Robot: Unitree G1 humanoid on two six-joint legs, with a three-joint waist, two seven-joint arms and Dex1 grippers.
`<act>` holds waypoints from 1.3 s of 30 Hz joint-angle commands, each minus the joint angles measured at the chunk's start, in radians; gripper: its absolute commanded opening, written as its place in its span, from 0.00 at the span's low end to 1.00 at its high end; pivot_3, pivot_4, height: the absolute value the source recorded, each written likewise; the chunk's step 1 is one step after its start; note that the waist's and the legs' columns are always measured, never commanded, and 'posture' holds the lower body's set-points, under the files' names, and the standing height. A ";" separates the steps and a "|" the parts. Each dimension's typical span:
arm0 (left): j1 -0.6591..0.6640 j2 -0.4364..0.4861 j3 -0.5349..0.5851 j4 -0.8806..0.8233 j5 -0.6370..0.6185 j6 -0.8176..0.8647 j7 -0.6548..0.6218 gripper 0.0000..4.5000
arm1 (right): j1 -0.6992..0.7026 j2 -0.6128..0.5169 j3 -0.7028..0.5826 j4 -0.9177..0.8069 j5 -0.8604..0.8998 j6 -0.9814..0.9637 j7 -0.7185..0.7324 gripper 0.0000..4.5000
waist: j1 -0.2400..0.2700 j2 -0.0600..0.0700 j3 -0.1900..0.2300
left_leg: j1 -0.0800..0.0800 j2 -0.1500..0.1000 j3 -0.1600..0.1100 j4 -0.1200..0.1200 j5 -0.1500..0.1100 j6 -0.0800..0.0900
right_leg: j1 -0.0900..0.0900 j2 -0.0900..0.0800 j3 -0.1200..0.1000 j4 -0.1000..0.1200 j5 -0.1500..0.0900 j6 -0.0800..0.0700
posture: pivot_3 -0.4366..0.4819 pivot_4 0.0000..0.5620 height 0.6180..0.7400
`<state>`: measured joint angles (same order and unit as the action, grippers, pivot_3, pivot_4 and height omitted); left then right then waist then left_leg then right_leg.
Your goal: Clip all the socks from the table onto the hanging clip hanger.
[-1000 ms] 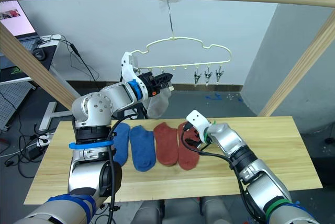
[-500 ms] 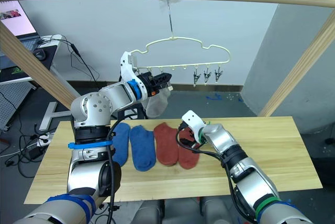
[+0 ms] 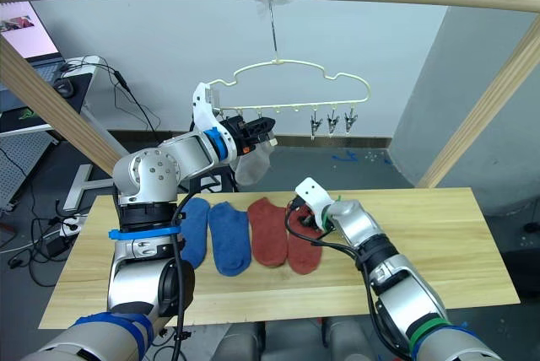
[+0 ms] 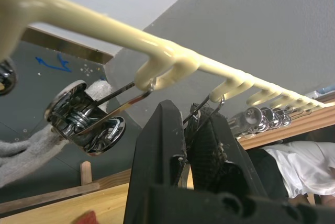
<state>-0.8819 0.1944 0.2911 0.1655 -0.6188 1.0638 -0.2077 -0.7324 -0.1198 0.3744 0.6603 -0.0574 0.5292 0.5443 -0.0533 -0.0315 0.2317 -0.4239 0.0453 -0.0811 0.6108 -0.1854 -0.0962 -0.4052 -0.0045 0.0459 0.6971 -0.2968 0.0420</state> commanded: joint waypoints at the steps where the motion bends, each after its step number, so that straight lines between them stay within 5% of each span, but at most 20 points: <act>1: -0.020 0.008 0.011 -0.023 -0.011 -0.005 0.004 0.04 | 0.021 0.008 -0.009 -0.024 -0.005 -0.001 0.012 0.11 | 0.000 0.000 0.000 | 0.000 0.000 0.000 0.000 0.000 0.000 | 0.000 0.000 0.000 0.000 0.000 0.000 | 0.51 0.37 1.00; 3: -0.022 0.007 0.012 -0.019 -0.010 -0.007 0.005 0.04 | 0.025 0.009 -0.011 -0.027 -0.008 -0.001 0.013 0.01 | 0.000 0.000 0.000 | 0.000 0.000 0.000 0.000 0.000 0.000 | 0.000 0.000 0.000 0.000 0.000 0.000 | 0.51 0.37 1.00; 11: -0.031 0.002 0.032 -0.003 -0.022 0.001 0.014 0.04 | 0.033 -0.002 -0.016 -0.071 -0.005 0.029 0.025 0.01 | 0.000 0.000 0.000 | 0.000 0.000 0.000 0.000 0.000 0.000 | 0.000 0.000 0.000 0.000 0.000 0.000 | 0.50 0.37 1.00; 23: -0.099 0.025 0.132 0.125 -0.092 0.118 0.028 0.04 | 0.105 -0.080 -0.073 -0.693 0.065 0.337 0.041 0.01 | -0.003 0.000 0.000 | 0.000 0.000 -0.001 0.000 0.000 0.000 | 0.000 0.000 -0.001 0.000 0.000 0.000 | 0.47 0.37 1.00; 39: -0.133 0.041 0.147 0.196 -0.093 0.143 0.019 0.04 | 0.051 -0.116 -0.156 -0.850 0.113 0.469 -0.019 0.01 | -0.006 0.000 0.000 | 0.000 0.000 0.000 0.000 0.000 0.000 | 0.000 0.000 0.000 0.000 0.000 0.000 | 0.43 0.36 1.00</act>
<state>-1.0015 0.2246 0.4375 0.3607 -0.7067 1.2074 -0.1882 -0.6560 -0.2332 0.2417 -0.1426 0.0348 0.9934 0.5301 -0.0591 -0.0314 0.2318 -0.4240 0.0453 -0.0813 0.6106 -0.1854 -0.0962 -0.4055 -0.0044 0.0456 0.6970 -0.2968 0.0421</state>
